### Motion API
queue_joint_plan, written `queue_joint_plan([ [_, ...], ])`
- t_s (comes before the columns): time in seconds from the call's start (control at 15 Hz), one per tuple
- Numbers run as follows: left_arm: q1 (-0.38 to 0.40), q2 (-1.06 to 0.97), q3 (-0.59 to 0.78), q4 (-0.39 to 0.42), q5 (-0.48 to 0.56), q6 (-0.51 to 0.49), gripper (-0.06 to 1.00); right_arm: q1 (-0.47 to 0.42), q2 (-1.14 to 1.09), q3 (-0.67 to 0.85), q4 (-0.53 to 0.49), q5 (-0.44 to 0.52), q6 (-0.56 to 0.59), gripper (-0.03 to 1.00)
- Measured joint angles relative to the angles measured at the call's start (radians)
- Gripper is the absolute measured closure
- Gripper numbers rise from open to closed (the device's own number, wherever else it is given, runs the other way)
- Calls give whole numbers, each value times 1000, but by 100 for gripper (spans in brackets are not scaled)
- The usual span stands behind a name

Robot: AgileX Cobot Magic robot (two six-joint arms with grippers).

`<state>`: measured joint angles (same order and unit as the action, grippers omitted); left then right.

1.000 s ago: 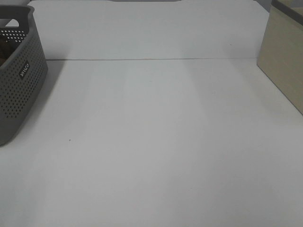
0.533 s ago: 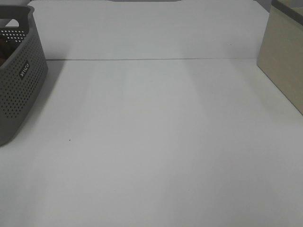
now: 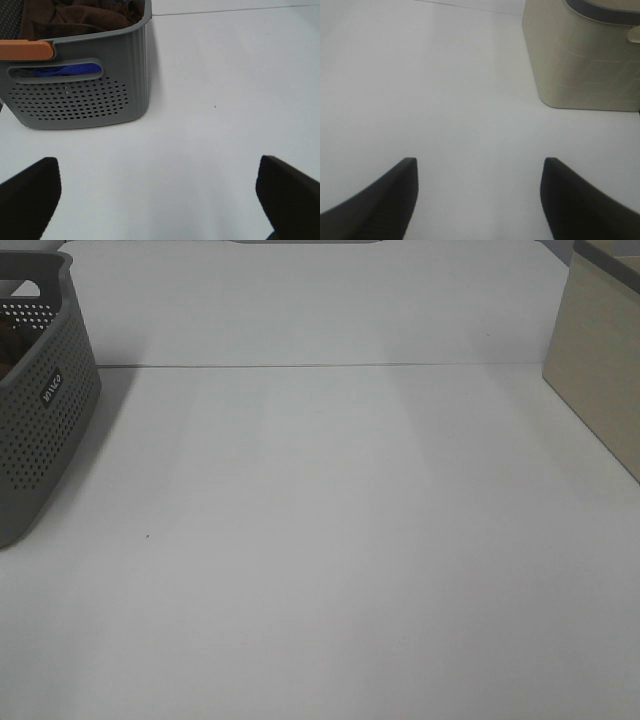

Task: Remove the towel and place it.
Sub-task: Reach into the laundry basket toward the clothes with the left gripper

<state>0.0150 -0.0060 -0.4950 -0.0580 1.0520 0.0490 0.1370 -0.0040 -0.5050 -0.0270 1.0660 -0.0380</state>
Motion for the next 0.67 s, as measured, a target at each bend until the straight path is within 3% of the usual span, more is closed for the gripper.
queue_joint_plan([
  [0.4,0,22,-5,1,3,17,-5,0,0,0,0,0,0,29],
  [0.67,0,336,-197,10,128,242,-5,0,0,0,0,0,0,29],
])
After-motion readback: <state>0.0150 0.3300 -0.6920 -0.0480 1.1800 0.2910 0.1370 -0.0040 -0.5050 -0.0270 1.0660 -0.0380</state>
